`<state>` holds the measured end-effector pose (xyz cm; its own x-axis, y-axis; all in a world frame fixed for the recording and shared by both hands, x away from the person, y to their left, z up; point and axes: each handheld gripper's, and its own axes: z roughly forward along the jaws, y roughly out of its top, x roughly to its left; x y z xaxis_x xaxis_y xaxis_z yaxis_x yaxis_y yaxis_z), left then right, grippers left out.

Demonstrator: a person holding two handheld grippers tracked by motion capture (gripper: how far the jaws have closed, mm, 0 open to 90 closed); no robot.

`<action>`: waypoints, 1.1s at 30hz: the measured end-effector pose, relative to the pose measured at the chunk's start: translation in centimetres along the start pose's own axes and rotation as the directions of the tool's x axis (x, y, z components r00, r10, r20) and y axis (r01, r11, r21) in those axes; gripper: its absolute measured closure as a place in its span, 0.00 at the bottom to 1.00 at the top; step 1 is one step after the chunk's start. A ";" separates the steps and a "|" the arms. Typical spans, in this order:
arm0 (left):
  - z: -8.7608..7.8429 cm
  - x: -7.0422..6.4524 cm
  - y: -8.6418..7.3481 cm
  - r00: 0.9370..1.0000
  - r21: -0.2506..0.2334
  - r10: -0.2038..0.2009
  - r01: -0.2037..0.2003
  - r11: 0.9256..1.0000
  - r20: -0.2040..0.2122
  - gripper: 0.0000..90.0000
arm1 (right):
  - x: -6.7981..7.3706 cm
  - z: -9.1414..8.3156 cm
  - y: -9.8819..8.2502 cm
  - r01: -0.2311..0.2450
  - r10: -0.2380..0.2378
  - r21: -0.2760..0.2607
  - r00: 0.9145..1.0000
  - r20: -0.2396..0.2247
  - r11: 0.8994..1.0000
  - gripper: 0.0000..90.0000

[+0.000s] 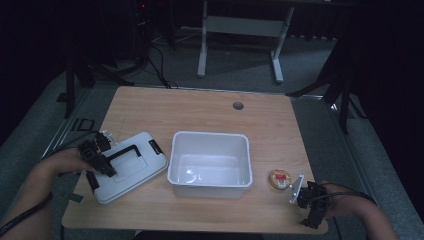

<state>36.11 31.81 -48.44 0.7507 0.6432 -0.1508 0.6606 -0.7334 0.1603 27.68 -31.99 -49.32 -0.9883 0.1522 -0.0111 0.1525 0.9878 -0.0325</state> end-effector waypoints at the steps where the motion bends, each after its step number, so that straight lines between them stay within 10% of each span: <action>1: 0.0 -0.1 0.0 1.000 0.002 0.001 -0.001 1.000 -0.003 0.40 | 0.0 -0.2 0.3 0.016 -0.016 0.011 1.000 -0.007 1.000 0.15; 14: -0.4 -0.4 0.4 1.000 0.000 0.013 -0.013 1.000 -0.002 0.40 | -2.7 -2.6 3.0 0.067 -0.064 -0.055 0.996 0.064 0.996 0.18; 33: 0.0 -0.3 0.4 1.000 -0.008 0.008 -0.008 1.000 0.001 0.40 | -7.6 0.2 5.8 0.060 -0.054 -0.052 0.994 0.099 0.997 0.16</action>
<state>36.20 31.30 -48.35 0.7561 0.6369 -0.1505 0.6544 -0.7369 0.1693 36.12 -27.46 -49.61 -0.9897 0.0941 -0.1083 0.0926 0.9955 0.0193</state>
